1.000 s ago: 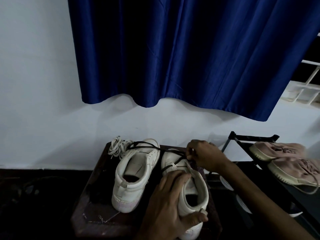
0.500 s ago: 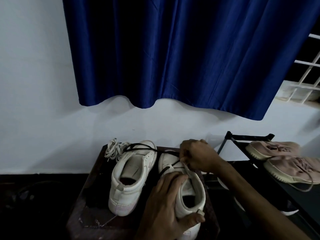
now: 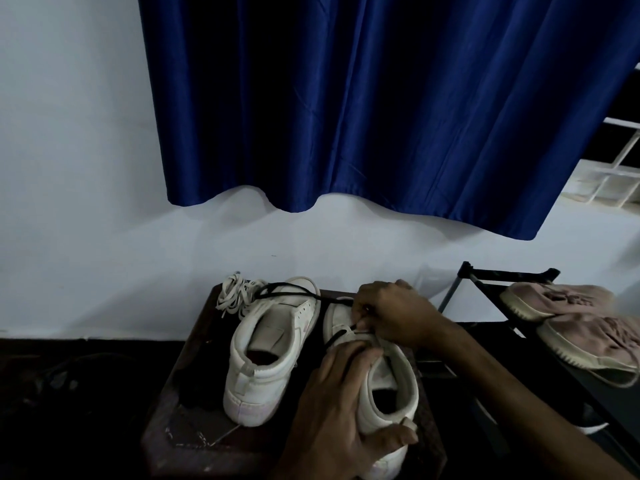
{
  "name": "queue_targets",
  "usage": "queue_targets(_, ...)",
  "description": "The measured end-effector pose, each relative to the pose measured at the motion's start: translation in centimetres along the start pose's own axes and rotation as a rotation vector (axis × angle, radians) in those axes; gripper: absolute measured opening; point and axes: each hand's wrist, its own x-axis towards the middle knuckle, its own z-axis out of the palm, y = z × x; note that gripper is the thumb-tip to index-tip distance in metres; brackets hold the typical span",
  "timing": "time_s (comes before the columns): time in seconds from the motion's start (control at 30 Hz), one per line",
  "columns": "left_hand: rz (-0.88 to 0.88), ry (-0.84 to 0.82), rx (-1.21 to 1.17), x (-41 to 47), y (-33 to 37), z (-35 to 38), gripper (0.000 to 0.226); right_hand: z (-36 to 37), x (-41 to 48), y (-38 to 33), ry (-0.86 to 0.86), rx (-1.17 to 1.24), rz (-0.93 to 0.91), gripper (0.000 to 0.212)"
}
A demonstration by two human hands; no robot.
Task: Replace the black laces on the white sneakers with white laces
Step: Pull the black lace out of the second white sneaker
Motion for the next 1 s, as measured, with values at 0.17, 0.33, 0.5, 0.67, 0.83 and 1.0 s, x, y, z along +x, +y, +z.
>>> queue_targets(0.17,-0.024,-0.015,0.002,-0.3,0.0,-0.1,0.085,0.5,-0.8,1.7,0.065,0.014,0.191,0.014)
queue_targets(0.33,-0.012,-0.011,0.002,0.0,-0.2,-0.3,0.086,-0.1,0.2,0.2,-0.007,0.263,-0.031,0.021)
queue_targets(0.5,-0.019,-0.017,0.002,-0.3,0.0,-0.1,0.086,0.6,-0.1,-0.1,0.023,0.116,0.000,0.010)
queue_targets(0.67,-0.012,0.012,0.004,-0.3,-0.1,0.0,0.083,1.2,-0.5,1.6,0.129,-0.197,0.207,0.007)
queue_targets(0.83,-0.010,0.024,-0.010,-0.3,-0.2,0.0,0.085,0.7,-0.5,2.5,0.209,0.350,0.210,0.008)
queue_targets(1.0,-0.004,0.034,-0.060,-0.2,-0.1,0.4,0.089,1.1,0.4,1.5,0.056,0.424,0.295,0.007)
